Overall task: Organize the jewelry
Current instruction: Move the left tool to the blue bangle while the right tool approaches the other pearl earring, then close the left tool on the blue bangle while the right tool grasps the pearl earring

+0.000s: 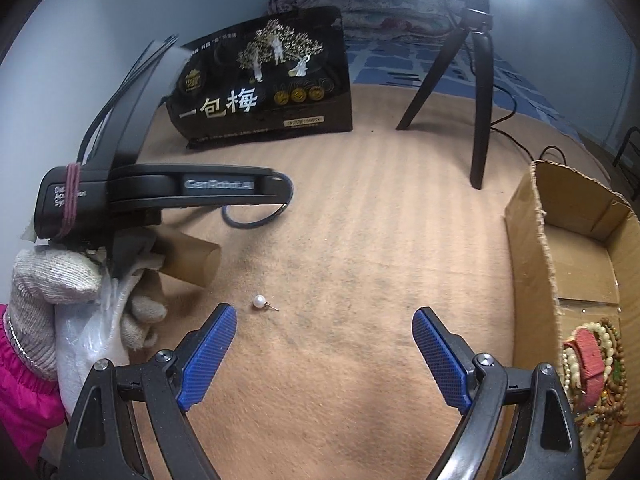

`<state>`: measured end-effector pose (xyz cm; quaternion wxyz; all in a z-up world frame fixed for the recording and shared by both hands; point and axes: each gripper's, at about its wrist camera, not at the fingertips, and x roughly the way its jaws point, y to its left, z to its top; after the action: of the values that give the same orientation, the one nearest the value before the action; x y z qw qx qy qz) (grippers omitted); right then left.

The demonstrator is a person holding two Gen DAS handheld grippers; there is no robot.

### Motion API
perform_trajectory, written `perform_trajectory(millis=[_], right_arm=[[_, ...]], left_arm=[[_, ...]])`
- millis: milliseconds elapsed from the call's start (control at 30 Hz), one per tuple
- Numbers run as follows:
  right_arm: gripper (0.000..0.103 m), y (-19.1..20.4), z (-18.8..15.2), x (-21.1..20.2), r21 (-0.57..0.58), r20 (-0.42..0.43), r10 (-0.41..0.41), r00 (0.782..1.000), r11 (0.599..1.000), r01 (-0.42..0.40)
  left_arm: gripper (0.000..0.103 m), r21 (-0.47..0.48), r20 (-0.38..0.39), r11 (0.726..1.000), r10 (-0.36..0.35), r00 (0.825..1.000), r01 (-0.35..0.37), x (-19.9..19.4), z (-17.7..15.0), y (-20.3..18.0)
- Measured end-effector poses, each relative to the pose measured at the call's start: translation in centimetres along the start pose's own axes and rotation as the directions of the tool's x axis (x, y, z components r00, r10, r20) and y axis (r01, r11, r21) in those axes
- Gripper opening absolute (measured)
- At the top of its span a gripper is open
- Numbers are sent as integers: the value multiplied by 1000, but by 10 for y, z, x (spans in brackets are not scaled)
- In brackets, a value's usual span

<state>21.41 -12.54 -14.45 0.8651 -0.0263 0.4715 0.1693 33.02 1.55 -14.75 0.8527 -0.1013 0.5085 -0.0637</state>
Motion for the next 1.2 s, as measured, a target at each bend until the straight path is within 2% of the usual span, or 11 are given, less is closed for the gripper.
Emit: perform_trajectory(millis=[167,233,367,533,667,767,900,1000,1200], right_arm=[[90,8,-1,7,-37,-5,-10,1000,999,9],[82,12,-2,11,-58,-15,-14,1000,998,13],[75,22,-3,20,-104,-30,-33,999,994,29],[55,36,-6,31,-157,-54,-43,998,987,34],[50,41,-7,32,-167,-45,-58,997,985,49],[39,41,-5,33,-149,-45,-47,998,988,40],[18,42,-3,35,-136,-49,-40,998,990,33],[7,42,-1,36,-135,-48,-46,998,990,40],[6,36,-1,29,-118,-40,-37,999,993,32]], left_arm=[[80,43,15,998,55,998,-56,10,2,-7],[80,54,25,996,73,997,-74,12,1,-7],[80,76,36,993,85,996,-88,13,1,-9],[80,88,46,992,88,995,-92,17,2,-11],[73,93,56,991,95,994,-100,16,1,-9],[73,90,54,992,82,995,-86,13,1,-5],[73,98,55,992,79,995,-84,13,0,-2],[73,96,53,992,77,996,-81,10,-1,0],[73,91,51,992,88,995,-92,2,-3,6]])
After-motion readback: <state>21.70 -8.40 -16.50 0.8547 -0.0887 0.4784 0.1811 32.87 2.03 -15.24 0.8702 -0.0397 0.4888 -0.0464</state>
